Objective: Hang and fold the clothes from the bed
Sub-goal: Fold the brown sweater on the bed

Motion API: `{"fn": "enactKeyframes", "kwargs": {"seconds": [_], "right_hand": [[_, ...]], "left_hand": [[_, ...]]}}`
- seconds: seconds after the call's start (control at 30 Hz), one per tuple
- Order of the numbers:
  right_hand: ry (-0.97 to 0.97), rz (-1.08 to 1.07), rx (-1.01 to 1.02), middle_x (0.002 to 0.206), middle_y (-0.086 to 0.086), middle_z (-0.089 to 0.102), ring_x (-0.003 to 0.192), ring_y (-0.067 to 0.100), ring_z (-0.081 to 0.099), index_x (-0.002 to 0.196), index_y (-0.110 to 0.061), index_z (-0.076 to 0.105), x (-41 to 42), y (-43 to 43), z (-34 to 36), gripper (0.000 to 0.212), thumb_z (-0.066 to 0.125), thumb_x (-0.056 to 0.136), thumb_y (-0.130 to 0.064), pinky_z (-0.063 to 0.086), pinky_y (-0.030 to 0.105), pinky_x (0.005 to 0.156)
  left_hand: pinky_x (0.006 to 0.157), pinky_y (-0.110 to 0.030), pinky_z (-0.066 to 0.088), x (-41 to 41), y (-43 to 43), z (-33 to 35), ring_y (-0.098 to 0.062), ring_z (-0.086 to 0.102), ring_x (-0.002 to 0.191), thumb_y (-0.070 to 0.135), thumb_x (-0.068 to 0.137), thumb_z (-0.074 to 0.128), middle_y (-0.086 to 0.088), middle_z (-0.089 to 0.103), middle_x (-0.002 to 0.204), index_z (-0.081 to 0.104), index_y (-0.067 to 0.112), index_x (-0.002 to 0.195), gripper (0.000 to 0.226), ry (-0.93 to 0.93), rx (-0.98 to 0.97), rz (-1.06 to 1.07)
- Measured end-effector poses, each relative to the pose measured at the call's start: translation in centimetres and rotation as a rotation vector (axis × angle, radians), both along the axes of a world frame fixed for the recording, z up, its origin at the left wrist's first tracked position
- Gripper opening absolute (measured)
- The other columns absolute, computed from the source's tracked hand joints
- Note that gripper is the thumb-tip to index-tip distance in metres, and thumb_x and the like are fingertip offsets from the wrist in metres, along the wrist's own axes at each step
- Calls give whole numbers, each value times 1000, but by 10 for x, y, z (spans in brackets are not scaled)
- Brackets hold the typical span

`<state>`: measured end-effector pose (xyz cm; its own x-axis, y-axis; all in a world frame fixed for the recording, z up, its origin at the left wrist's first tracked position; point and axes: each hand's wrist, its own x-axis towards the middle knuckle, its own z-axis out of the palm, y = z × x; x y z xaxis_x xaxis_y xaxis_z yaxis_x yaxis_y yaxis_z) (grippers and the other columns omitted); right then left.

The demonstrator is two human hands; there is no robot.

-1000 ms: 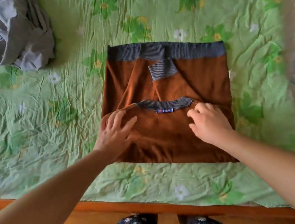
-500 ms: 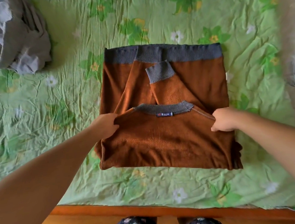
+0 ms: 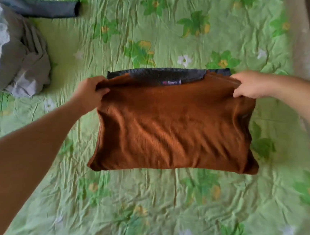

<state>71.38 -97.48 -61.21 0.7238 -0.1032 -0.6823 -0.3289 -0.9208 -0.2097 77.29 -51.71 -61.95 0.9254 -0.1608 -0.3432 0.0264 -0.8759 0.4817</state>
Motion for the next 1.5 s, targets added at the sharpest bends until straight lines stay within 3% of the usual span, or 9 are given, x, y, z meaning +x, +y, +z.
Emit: {"fn": "enactKeyframes", "kwargs": {"seconds": [0.23,0.33,0.5,0.63,0.77,0.93,1.13,1.4,1.5], "right_hand": [[-424,209,-225,149,20,36,137,43,35,147,-18,41,-43,52,-58,64,63,92,-41,39,60,107],[-368,395,-171,167,12,12,154,37,7,156,-32,26,-73,83,-85,70,44,96,-63,12,64,119],[-216,307,-222,168,-1,-17,154,33,-13,156,-47,-9,-75,74,-119,77,10,91,-81,-3,67,119],[-140,326,-236,167,0,-20,154,32,-15,156,-47,-12,-74,76,-122,75,7,91,-81,-3,66,119],[-530,178,-309,144,17,42,128,40,41,139,-22,47,-46,74,-99,50,47,99,-50,40,58,98],[-447,-38,-374,129,23,52,121,43,47,129,-7,52,4,42,-95,43,61,94,-30,47,54,90],[-382,-92,-295,109,27,60,102,46,60,113,-3,55,10,18,-91,21,58,96,-16,50,46,81],[-590,151,-365,133,28,45,120,47,46,131,-7,49,5,60,-77,47,63,89,-22,44,58,94],[-472,470,-125,166,14,5,153,40,9,157,-31,20,-10,131,-81,67,43,99,-55,19,66,117]], "left_hand": [[119,-51,25,-28,-58,-44,-33,19,150,34,101,52,-9,19,164,27,31,156,60,-22,110,-49],[123,-54,3,-71,-72,-74,-26,-13,154,57,101,37,-5,-12,168,5,42,158,67,-52,283,-334],[122,-61,-1,-80,-75,-115,-29,-18,153,67,99,21,-5,-24,165,-16,48,154,68,-25,381,-376],[122,-60,-2,-79,-68,-117,-26,-18,153,68,99,21,-2,-22,166,-13,48,154,68,-36,338,-395],[123,-57,2,-62,-54,-101,-24,-7,155,57,102,33,-4,-3,168,6,39,159,65,-162,298,-142],[105,-47,43,-2,-29,-91,-34,50,128,31,97,60,-16,46,143,34,18,152,62,-46,104,382],[86,-39,54,23,-20,-85,-28,65,99,16,90,68,-8,70,109,65,18,122,32,-64,53,393],[103,-49,46,-8,-24,-87,-32,48,126,35,95,63,-12,44,140,33,27,149,62,-75,21,364],[116,-53,29,-68,-19,-86,-32,28,143,50,99,47,-11,25,155,10,37,157,69,-40,107,245]]}}
